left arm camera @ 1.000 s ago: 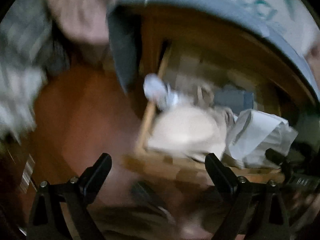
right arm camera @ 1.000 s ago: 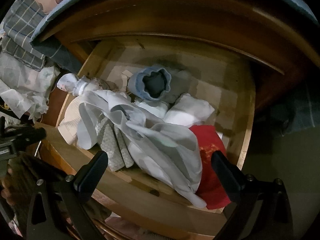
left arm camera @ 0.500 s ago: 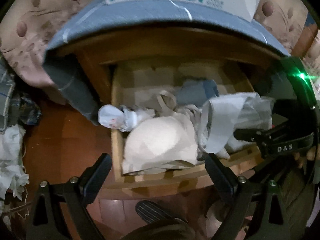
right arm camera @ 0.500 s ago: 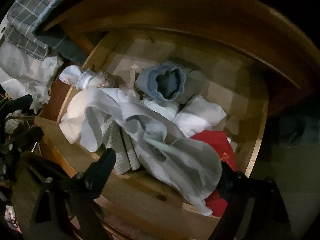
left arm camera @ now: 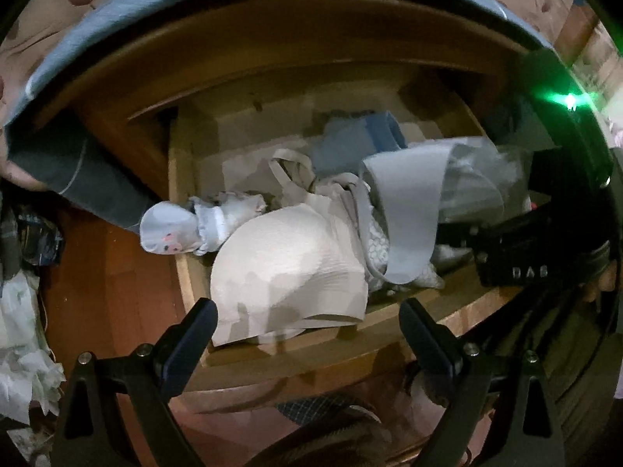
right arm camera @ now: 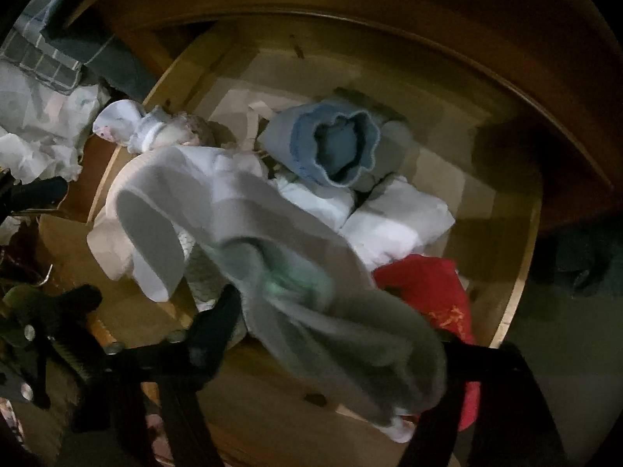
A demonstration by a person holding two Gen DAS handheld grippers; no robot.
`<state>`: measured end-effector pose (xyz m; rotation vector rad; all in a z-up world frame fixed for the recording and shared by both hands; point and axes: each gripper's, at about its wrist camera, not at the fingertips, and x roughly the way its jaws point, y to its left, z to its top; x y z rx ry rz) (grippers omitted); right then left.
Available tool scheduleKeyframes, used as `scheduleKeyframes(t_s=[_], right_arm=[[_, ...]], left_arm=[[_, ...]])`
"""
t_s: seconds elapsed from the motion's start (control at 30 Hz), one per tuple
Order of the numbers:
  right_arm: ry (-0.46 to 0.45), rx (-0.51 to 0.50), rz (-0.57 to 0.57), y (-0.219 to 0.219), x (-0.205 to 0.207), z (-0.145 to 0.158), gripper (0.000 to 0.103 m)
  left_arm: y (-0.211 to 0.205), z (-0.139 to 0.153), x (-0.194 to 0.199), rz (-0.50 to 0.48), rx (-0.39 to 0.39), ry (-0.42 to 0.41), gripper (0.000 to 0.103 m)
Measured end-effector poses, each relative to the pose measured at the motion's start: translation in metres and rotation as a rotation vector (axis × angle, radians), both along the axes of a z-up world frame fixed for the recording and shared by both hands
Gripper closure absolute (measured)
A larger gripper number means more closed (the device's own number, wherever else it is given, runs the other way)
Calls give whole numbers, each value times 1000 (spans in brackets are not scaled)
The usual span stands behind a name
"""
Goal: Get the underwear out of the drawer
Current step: 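Grasp the beige underwear with the left gripper while the right grasps white underwear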
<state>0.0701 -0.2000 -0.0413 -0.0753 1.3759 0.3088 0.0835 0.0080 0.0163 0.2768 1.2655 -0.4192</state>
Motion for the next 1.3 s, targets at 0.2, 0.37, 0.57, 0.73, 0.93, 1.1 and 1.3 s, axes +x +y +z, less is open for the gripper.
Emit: scheduleKeyframes(t_s=[0.2,0.37,0.57,0.73,0.93,1.1,1.3], right_arm=[[7,4,-52,-11,3,-3,81],[-43,44,-90,-17,-1,10,85],[-142,95,-139,-33,-10,37,88],[-154,143,-171,-51,-19,45,88],[-105,241,-188,-62,-18,38,88],[-73,268,-178,-62,-16,33,87],[-4,238,-142,-48,-6,19,80]], left_arm=[[-5,-5,4,-7,11,17,6],[-10,-11,12,-6,29,29,6],[-16,-17,14,-14,71,26,6],[-19,-25,20,-1,133,20,6],[-25,-35,31,21,192,17,6],[-21,-46,40,46,178,66,6],[-13,-57,49,84,158,118,18]])
